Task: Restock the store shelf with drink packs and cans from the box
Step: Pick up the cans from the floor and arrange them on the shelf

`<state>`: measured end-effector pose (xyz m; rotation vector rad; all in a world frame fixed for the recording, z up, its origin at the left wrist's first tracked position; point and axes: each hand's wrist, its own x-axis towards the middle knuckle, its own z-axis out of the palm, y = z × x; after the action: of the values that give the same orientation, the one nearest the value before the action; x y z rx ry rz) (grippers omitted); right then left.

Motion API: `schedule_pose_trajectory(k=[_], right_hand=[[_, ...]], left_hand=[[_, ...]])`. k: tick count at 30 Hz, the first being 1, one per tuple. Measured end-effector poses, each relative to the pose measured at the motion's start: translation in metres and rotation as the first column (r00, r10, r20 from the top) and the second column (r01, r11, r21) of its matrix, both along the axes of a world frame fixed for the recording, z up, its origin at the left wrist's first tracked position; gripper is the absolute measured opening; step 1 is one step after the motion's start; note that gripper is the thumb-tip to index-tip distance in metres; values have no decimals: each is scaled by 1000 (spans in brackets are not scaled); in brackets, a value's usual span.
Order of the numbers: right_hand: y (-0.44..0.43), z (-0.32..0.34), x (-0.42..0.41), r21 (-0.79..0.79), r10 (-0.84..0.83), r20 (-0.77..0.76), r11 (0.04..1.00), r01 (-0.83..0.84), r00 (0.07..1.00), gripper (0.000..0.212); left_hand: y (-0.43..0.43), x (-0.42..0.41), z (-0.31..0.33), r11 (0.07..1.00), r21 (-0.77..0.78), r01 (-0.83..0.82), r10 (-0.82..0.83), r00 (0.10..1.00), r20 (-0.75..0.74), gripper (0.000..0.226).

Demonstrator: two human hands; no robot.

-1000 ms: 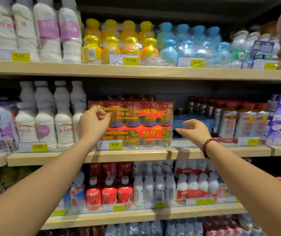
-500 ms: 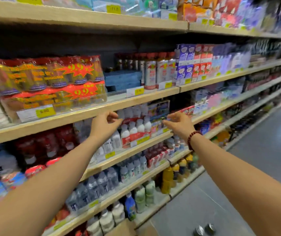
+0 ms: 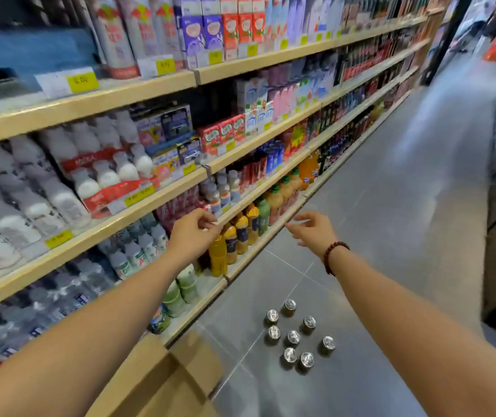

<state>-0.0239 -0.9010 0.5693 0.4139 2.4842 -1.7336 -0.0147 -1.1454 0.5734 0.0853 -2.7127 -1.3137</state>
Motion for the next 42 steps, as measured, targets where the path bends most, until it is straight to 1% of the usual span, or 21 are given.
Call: schedule_pose_trajectory(k=[2,6,8,12,16,19,22,26,29,32,34,37,38,41,42], right_hand=[[33,-25,-10,1,9,40,1000,-9,999,35],[70,-73,-22,-32,42,118,999,-38,992,30],[90,-110,-33,-24,15,163,1000,-11,986,31],[106,-175,-34,-1,-10,238,1000,11,971,31],[115,-260,-32,22,-38,297,999,33,954,27],[118,-336,-30,18,-45,363,999,41,931,29],[122,-419,-26,59,-66,386,997,46,920,29],[125,-516,-13,100,-73,430,994,33,900,35],[131,-583,2,115,-73,477,993,21,876,38],[143,-636,16,196,-117,469,980,26,875,37],[150,-664,20,241,-127,462,970,13,878,43],[159,-710,22,341,-94,443,937,-71,892,63],[161,-723,21,352,-74,449,930,-100,891,69],[162,-756,23,361,-26,459,919,-159,888,85],[161,-765,23,374,-9,451,910,-180,892,88]], left_hand=[[36,-13,-26,1000,19,-9,8,999,47,12],[79,-28,-74,999,45,1,-9,985,171,14],[99,-39,-111,998,61,-17,2,974,228,12],[119,-46,-177,997,52,-62,44,955,294,8],[128,-46,-260,997,62,-41,15,927,374,7],[129,-46,-335,999,40,-25,5,899,437,15],[131,-41,-415,999,44,-23,-1,880,475,20],[133,-35,-518,999,27,37,-46,851,523,26],[141,-31,-590,988,39,151,-146,812,566,34],[158,-27,-649,970,62,237,-227,778,586,42],[170,-28,-681,961,75,267,-258,761,595,48],[188,-30,-730,939,125,321,-328,723,608,61],[192,-31,-743,928,140,345,-355,708,610,67],[201,-30,-776,879,105,465,-423,661,620,84],[204,-30,-784,867,92,490,-437,659,612,87]])
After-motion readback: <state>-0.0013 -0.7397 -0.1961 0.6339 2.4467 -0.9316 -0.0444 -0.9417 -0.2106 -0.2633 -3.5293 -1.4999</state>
